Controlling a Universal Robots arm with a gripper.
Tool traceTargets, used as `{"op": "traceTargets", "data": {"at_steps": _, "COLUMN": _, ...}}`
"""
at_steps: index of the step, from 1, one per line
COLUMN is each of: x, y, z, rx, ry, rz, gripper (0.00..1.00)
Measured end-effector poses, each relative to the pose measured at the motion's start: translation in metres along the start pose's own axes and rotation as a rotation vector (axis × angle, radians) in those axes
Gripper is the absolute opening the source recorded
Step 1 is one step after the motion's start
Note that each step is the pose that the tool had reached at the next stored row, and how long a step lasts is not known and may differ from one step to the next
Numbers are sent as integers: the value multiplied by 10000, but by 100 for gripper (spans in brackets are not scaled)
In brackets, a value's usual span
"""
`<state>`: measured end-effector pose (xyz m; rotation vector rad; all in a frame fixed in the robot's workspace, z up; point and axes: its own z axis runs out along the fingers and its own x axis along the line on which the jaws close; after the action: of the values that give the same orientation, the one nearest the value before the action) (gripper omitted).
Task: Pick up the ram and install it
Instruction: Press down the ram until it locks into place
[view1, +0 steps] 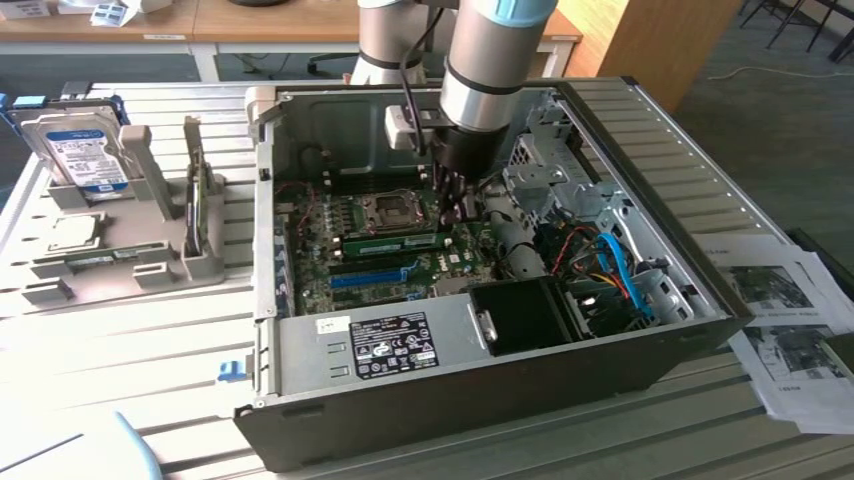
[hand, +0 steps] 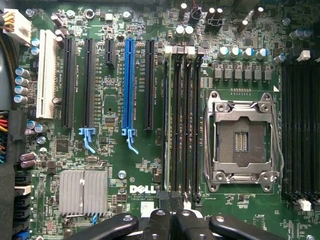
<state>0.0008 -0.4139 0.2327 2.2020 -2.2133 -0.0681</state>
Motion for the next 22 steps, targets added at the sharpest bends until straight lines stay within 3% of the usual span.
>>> {"op": "traceTargets", "data": {"at_steps": 22, "x": 1, "y": -3, "z": 59, "rx": 2, "ry": -3, "rz": 0, "gripper": 9}}
